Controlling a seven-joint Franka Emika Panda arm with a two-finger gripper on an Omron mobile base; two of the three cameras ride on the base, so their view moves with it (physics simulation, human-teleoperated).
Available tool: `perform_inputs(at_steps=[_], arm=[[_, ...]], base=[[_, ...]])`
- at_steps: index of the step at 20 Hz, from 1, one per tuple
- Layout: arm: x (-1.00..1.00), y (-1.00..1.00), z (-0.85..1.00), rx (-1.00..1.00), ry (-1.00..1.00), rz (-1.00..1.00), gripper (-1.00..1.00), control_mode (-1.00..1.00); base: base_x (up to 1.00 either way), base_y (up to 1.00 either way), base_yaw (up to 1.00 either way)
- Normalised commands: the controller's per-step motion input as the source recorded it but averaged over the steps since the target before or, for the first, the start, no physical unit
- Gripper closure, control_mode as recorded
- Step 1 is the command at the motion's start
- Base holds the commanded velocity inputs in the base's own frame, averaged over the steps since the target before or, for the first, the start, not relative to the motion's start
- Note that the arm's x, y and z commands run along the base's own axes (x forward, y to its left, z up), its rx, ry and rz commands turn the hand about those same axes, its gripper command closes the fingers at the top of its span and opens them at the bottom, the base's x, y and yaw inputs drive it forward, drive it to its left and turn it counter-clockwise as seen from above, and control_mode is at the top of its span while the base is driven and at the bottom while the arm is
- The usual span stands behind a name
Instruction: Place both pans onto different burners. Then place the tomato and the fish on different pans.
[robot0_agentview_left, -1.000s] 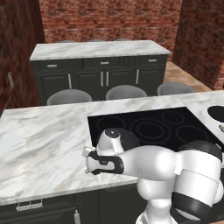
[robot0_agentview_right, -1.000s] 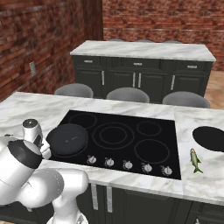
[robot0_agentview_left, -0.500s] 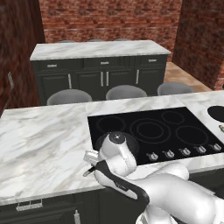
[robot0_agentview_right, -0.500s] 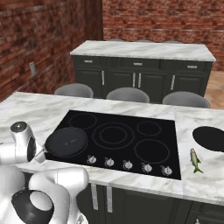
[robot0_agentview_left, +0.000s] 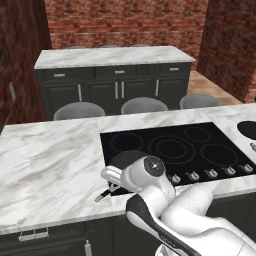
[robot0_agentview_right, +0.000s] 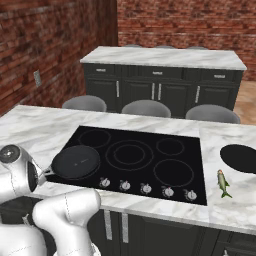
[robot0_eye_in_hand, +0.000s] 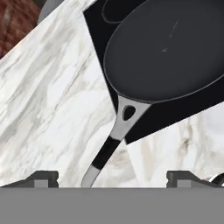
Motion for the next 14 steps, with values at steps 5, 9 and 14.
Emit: perform_inputs(at_steps=[5, 9, 14], arm=[[0.00, 0.00, 0.89, 0.02, -0.04, 0.14, -1.00, -1.00], [0.07, 0.21, 0.50, -0.03, 0.00, 0.24, -1.00, -1.00], [0.05, 0.48, 0.27, -0.17, 0.01, 0.26, -1.00, -1.00]], base=[[0.00, 0.00, 0.00], [0.00, 0.00, 0.00], [0.00, 0.00, 0.00]])
